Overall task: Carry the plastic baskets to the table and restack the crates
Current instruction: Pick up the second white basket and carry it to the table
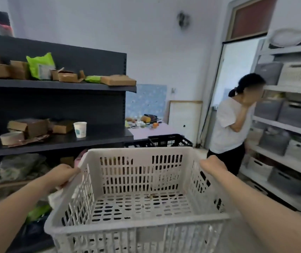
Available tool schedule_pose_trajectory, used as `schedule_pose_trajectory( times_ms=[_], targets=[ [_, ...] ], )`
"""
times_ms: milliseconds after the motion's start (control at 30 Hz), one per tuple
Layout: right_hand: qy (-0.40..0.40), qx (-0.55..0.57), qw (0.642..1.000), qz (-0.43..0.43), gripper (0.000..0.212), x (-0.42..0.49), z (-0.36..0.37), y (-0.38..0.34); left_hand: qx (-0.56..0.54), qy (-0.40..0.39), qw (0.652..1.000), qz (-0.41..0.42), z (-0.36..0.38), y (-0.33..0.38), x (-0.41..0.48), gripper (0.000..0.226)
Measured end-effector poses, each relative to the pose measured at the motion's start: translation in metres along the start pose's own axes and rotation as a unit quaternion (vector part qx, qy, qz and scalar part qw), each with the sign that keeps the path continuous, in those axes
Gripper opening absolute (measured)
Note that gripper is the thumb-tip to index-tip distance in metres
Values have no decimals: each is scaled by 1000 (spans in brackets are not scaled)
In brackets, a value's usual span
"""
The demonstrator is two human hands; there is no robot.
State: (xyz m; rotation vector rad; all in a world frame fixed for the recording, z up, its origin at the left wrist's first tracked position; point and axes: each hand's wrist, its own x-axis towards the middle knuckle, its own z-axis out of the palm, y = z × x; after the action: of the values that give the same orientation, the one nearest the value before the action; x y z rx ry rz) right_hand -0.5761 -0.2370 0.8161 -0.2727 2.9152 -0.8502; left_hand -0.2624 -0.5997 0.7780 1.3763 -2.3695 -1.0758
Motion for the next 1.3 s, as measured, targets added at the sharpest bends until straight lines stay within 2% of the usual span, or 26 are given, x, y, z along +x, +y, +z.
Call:
schedule_pose_trajectory(
  times_ms=[100, 200, 300, 400, 500, 700, 800, 967, 1167, 1300],
  targets=[
    [30, 31, 997, 59, 30, 41, -8, 34, 0, -30, 999, 18, 43, 44, 40, 33],
    [43, 35, 995, 82, 20, 79, -19, 57, 11, -79, 996, 44, 79, 89, 87, 32],
    [47, 7, 994, 100, 33, 113, -29, 76, 27, -105, 991, 72, 107, 134, 129, 31],
    [74, 26, 988, 131, 15, 144, -37, 91, 48, -142, 985, 89, 135, 174, 171, 30],
    [81, 40, 984, 153, 25, 189, -46, 103, 66, -175, 977, 107, 160, 219, 204, 29],
    [80, 73, 969, 220, 20, 319, -60, 130, 91, -220, 964, 117, 220, 309, 272, 22],
    [68, 89, 968, 225, 16, 399, -66, 142, 75, -216, 967, 108, 246, 344, 311, 18],
    [45, 108, 974, 194, 49, 513, -79, 130, 59, -200, 975, 81, 284, 398, 372, 25],
    [43, 111, 977, 176, 40, 678, -49, 122, 47, -152, 984, 78, 313, 453, 463, 26],
    [41, 131, 975, 173, 45, 734, -29, 74, 31, -148, 985, 81, 329, 482, 546, 25]
  ],
)
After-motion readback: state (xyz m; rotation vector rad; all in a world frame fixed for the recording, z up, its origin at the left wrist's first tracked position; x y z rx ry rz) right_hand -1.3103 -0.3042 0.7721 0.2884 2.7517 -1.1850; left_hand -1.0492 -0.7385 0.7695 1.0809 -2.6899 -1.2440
